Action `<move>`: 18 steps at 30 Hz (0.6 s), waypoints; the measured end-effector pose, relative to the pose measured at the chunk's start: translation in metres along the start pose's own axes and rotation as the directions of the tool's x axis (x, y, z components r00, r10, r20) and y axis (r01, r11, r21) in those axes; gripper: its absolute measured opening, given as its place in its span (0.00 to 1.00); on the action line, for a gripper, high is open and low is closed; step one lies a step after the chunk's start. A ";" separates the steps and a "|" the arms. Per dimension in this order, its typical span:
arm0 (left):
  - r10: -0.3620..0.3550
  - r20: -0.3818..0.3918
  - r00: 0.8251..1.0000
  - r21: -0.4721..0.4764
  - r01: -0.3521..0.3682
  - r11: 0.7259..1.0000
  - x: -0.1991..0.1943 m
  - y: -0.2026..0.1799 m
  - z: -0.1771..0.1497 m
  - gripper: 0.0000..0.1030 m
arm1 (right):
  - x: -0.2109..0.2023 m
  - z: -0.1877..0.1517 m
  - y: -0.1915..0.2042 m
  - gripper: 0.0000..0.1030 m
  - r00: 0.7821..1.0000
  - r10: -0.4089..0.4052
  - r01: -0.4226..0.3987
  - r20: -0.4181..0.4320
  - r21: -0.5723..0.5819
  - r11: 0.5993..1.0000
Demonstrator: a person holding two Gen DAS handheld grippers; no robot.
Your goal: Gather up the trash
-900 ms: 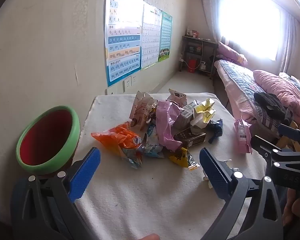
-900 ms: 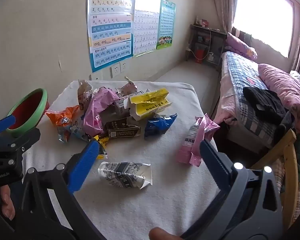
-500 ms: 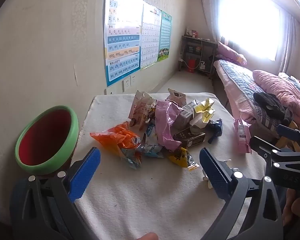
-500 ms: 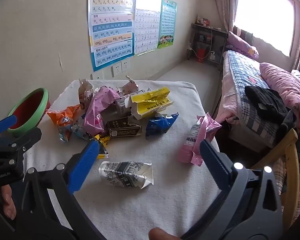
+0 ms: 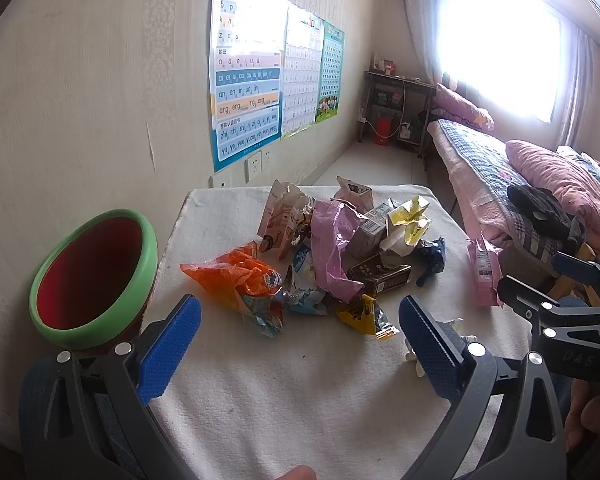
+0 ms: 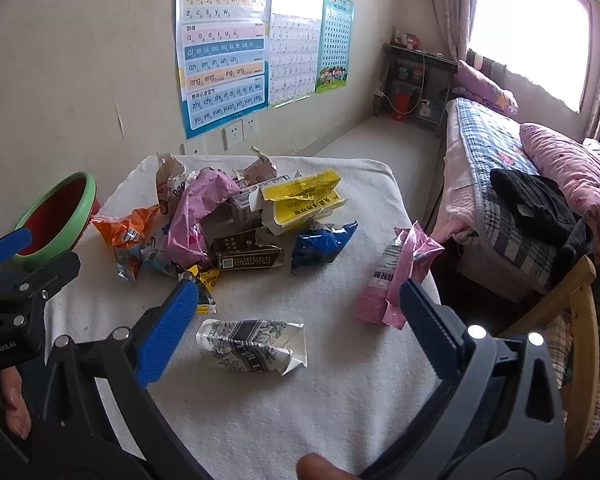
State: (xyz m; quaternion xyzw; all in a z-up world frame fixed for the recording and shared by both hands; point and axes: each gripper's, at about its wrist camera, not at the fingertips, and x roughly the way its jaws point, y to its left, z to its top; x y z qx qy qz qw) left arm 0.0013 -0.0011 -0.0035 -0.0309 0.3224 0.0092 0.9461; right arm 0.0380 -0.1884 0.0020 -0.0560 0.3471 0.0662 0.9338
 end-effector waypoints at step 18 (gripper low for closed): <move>-0.004 -0.008 1.000 -0.009 0.004 1.000 0.000 0.001 0.000 0.92 | 0.003 -0.002 -0.002 0.96 1.000 0.002 -0.002 -0.012 0.005 1.000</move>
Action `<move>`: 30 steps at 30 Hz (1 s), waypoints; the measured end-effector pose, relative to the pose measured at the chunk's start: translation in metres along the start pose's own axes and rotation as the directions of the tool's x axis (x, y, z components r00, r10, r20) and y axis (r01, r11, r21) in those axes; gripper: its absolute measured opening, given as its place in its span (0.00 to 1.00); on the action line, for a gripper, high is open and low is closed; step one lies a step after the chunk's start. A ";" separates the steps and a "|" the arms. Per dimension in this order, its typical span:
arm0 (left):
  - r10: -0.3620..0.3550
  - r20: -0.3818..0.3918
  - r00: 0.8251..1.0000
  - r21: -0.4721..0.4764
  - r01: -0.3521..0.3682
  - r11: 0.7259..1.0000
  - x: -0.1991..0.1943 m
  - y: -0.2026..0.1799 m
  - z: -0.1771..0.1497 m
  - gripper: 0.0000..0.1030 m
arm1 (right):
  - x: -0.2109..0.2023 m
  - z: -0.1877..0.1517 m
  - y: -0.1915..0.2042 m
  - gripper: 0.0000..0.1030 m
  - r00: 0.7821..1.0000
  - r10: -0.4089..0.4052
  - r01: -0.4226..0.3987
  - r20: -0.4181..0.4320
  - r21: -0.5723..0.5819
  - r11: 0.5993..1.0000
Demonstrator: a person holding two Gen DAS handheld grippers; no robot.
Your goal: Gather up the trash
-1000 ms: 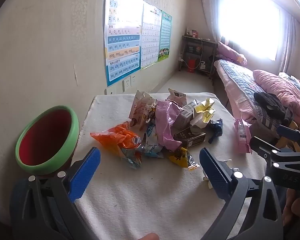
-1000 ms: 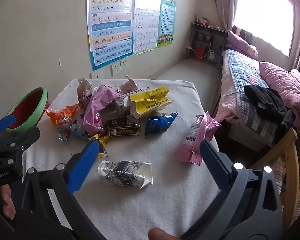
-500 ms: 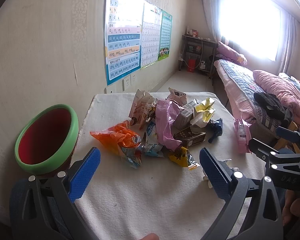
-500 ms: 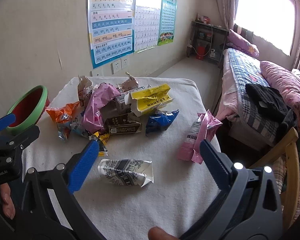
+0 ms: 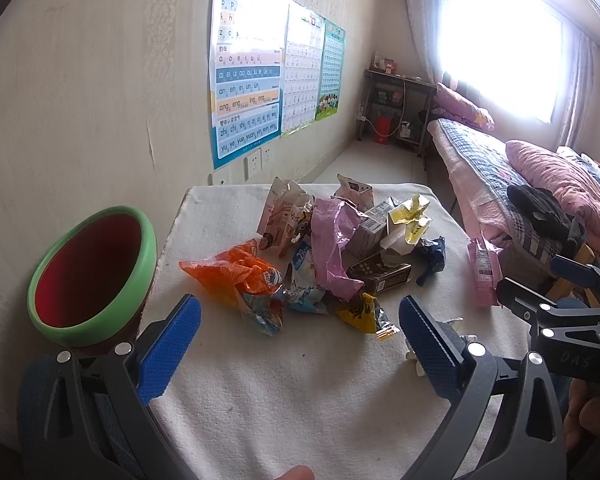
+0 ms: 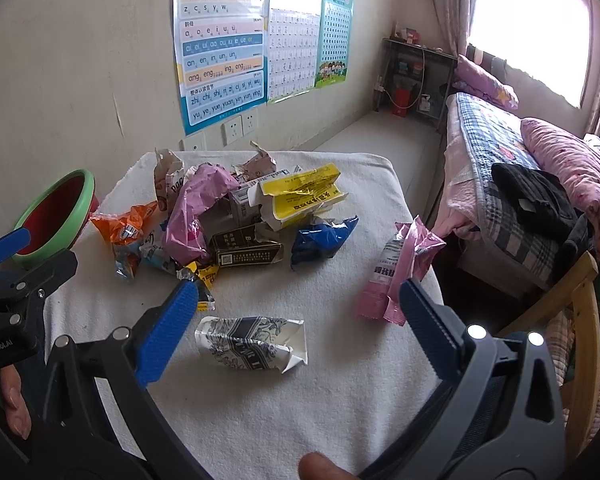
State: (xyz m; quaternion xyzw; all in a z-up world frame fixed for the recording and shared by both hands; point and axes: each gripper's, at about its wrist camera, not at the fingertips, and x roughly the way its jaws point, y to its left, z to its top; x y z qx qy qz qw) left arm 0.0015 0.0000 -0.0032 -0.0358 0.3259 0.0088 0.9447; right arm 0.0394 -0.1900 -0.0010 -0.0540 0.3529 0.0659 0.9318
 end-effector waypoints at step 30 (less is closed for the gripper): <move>0.003 0.000 1.000 -0.003 -0.003 1.000 -0.002 0.000 0.000 0.92 | 0.004 0.002 -0.003 0.96 1.000 0.013 -0.013 -0.029 0.018 1.000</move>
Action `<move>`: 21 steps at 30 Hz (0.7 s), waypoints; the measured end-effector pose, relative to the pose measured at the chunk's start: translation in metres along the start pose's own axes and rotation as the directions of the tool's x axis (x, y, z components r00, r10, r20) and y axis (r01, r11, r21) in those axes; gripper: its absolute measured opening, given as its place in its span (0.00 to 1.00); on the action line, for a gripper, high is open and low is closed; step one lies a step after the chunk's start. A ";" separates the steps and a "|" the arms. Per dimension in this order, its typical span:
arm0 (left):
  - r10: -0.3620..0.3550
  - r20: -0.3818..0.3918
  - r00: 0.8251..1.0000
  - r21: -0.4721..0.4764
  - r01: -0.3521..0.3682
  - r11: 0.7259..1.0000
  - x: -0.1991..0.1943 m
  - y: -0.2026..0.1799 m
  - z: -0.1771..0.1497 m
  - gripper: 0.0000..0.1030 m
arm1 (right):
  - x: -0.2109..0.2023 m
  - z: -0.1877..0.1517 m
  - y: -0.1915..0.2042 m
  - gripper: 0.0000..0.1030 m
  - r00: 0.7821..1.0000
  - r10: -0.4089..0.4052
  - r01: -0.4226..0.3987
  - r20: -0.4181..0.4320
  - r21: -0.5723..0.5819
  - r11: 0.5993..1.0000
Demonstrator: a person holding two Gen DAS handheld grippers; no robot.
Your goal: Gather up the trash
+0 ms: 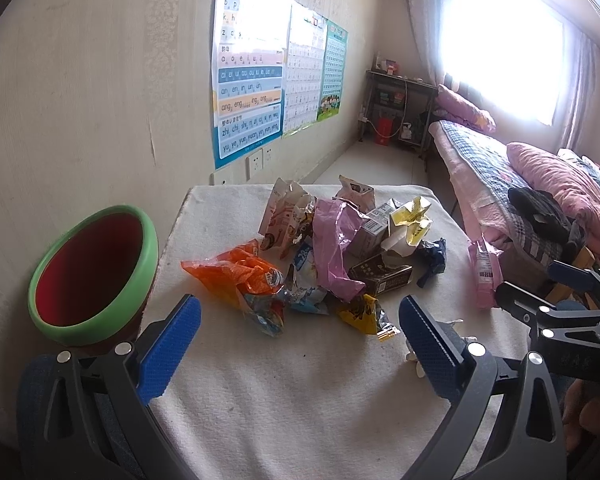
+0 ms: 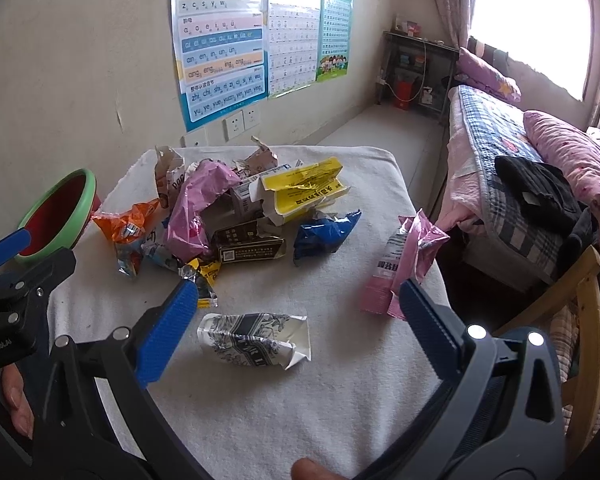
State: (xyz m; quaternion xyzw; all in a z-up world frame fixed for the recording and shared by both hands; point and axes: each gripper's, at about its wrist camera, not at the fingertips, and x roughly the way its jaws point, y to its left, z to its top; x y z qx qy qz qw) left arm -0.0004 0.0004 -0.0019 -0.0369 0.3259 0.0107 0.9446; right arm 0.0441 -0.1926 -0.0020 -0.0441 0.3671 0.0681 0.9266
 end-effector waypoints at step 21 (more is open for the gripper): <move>-0.012 -0.149 0.989 -0.075 0.000 0.997 0.034 0.015 0.025 0.92 | 0.022 0.017 -0.022 0.96 0.996 0.008 -0.001 -0.089 0.081 0.997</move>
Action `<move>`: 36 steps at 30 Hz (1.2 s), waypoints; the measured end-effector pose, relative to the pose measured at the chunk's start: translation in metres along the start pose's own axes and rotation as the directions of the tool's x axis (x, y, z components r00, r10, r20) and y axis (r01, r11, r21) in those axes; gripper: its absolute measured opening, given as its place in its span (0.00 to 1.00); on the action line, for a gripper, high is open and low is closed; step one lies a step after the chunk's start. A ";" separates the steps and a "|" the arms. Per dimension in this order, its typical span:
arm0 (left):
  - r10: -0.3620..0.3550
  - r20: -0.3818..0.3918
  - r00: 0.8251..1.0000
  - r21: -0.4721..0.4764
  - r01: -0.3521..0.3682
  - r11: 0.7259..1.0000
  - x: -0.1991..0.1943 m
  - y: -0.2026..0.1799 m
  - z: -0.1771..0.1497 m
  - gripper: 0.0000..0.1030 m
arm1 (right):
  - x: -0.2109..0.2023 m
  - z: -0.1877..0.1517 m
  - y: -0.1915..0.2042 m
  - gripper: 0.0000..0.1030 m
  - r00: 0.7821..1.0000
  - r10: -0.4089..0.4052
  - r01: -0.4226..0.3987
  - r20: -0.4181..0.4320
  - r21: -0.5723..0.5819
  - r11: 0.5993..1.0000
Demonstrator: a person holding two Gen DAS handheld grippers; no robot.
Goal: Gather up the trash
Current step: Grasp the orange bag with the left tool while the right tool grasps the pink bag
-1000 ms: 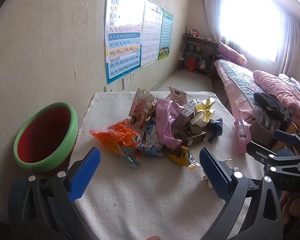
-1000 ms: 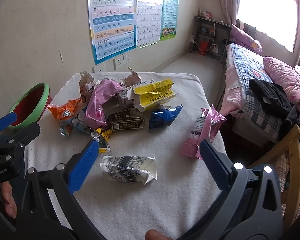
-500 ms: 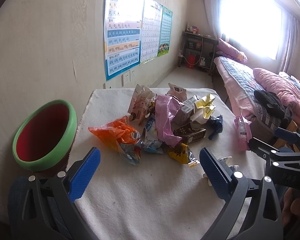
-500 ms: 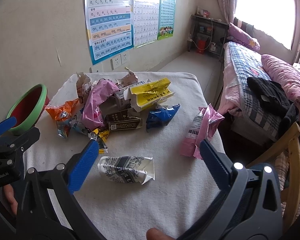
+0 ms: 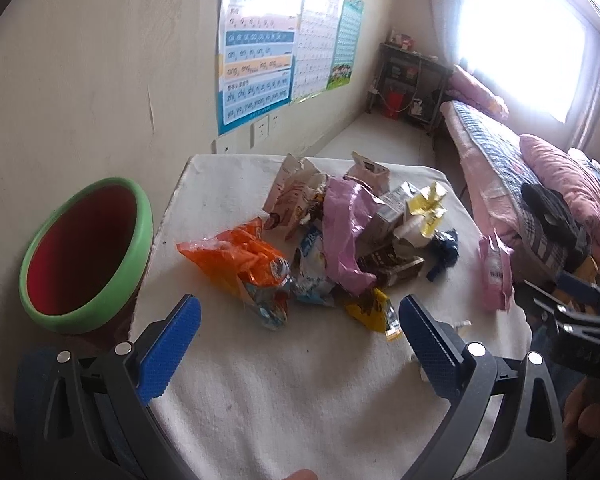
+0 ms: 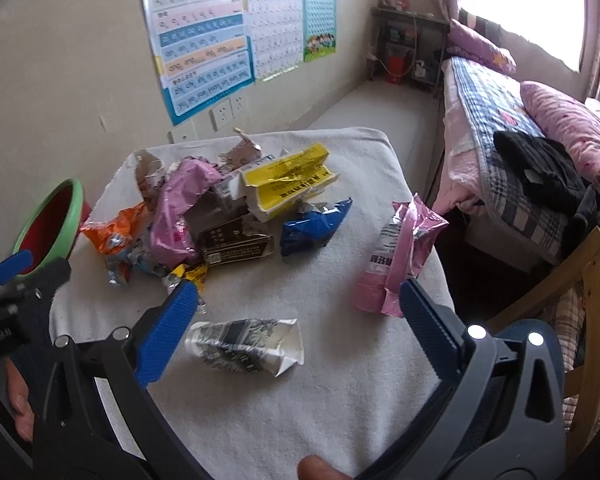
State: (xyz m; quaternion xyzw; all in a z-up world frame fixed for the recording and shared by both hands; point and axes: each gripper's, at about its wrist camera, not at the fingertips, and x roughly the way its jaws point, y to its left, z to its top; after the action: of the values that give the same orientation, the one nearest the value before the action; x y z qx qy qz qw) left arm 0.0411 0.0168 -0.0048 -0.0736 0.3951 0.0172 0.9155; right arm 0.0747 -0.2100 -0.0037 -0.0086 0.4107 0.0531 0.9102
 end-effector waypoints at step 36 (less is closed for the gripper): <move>-0.075 -0.347 0.935 -0.218 -0.002 0.976 0.138 0.052 0.010 0.45 | 0.129 0.021 -0.081 0.36 0.955 0.012 0.028 -0.296 0.131 0.991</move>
State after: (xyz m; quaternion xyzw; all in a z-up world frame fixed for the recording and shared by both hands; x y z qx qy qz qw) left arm 0.1383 0.0660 -0.1046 -0.1816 0.5474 0.0292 0.8164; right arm 0.1833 -0.2774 -0.0889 0.0428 0.5450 0.0198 0.8371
